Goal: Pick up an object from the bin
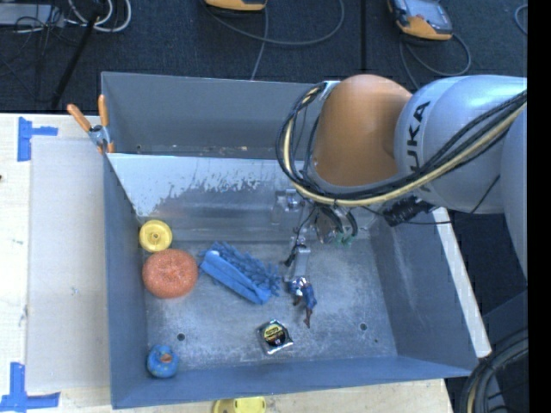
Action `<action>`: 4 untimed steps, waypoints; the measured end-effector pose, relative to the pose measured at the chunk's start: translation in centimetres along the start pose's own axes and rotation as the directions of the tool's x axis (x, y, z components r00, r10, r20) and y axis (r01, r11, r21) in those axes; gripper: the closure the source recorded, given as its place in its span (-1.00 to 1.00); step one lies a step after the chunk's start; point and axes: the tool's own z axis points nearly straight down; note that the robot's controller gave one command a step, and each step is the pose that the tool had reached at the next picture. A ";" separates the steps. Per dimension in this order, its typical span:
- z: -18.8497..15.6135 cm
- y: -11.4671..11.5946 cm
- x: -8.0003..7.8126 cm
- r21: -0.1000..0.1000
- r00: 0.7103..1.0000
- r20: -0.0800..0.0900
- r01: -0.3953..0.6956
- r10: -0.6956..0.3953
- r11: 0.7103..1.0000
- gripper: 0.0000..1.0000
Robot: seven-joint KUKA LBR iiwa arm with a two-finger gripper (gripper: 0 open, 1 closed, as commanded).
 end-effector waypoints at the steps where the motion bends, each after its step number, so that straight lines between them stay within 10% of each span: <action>1: -0.5 0.0 -0.2 0.000 1.000 0.007 -0.001 0.001 1.000 -1.00; 2: 6.8 5.0 0.0 -0.001 0.994 0.010 -0.109 0.109 0.994 -1.00; 4: 4.1 5.9 0.1 -0.002 0.985 0.010 -0.174 0.174 0.985 -1.00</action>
Offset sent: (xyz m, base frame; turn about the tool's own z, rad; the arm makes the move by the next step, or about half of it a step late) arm -0.0036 0.0690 -0.0971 0.1455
